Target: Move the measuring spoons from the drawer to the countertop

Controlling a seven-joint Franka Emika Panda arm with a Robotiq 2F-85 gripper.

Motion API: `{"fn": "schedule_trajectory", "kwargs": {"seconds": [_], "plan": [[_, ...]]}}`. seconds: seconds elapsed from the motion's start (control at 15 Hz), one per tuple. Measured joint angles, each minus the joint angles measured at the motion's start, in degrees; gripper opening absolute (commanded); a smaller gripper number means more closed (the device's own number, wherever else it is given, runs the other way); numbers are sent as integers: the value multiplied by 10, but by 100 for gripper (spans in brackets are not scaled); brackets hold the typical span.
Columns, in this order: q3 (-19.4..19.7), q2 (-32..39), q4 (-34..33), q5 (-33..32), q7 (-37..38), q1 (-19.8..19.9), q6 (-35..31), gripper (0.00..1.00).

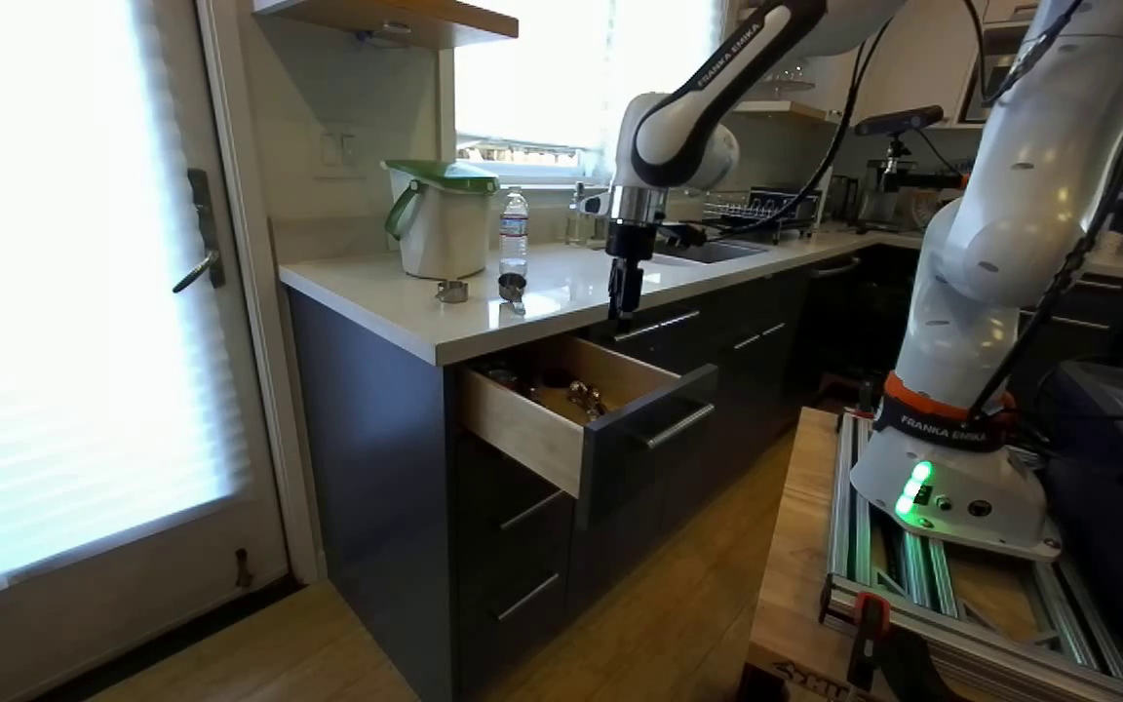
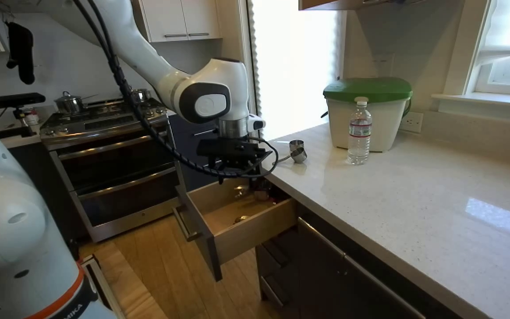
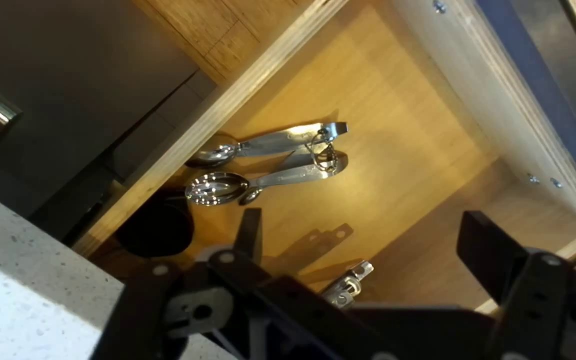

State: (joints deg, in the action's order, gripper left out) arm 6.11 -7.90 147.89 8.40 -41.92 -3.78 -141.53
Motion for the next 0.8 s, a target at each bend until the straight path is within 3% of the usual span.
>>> {"fn": "schedule_trajectory", "kwargs": {"seconds": [0.27, 0.8], "plan": [[-6, 27, 16, 37, -77, -4, -52, 100], [-15, 41, 13, 40, -86, -3, -61, 100]]}}
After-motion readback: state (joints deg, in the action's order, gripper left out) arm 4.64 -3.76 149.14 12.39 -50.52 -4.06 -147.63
